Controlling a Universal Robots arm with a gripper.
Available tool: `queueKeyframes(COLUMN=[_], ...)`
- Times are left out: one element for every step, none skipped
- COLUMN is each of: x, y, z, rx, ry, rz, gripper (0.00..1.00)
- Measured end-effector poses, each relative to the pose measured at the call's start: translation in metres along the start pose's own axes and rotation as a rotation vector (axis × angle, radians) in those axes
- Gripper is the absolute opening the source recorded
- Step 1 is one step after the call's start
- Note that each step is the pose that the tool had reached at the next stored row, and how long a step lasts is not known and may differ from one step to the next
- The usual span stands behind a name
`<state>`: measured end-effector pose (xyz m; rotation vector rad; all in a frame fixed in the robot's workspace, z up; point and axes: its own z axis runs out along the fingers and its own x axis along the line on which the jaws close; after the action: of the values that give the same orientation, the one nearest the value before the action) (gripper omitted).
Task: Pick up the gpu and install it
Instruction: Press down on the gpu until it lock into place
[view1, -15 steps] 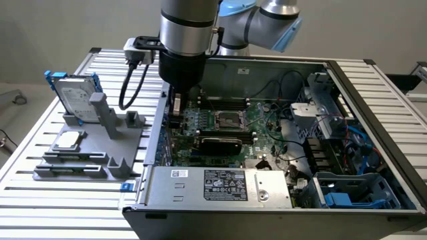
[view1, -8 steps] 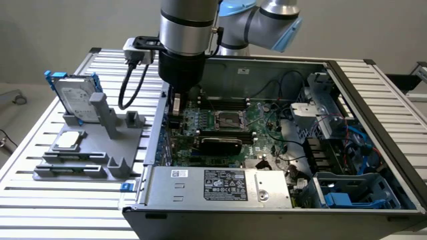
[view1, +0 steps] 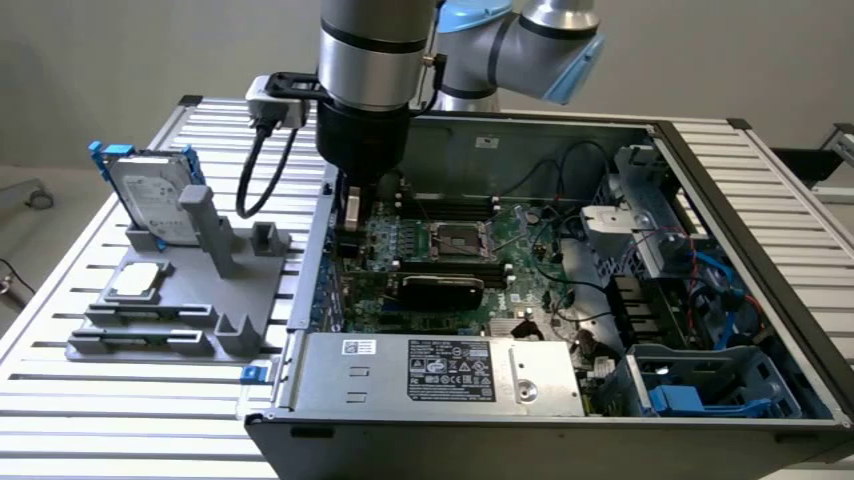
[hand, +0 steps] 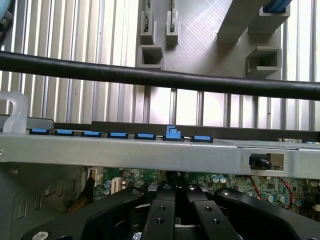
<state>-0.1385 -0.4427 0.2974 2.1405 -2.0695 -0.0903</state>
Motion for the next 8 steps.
queueKeyframes(x=[-0.0002,-0.0004,-0.0007,-0.0009,-0.0012,-0.0014,-0.0016,-0.0017], y=[0.0001,0.0002,0.0003,0.0004,0.0004,0.0004,0.0005,0.0005], z=[0.0002,0.0006,0.0009,0.0012,0.0015,0.0018,0.0019,0.0020], rx=[-0.0001,-0.0001,-0.0002,-0.0004,-0.0006,-0.0006,-0.0006,-0.0006], ry=[0.0016,0.0035,0.0056,0.0078,0.0098,0.0113,0.0124,0.0128], rz=[0.000,0.000,0.001,0.001,0.001,0.002,0.002,0.002], gripper=[0.11,0.11,0.11,0.11,0.11,0.11,0.11,0.11])
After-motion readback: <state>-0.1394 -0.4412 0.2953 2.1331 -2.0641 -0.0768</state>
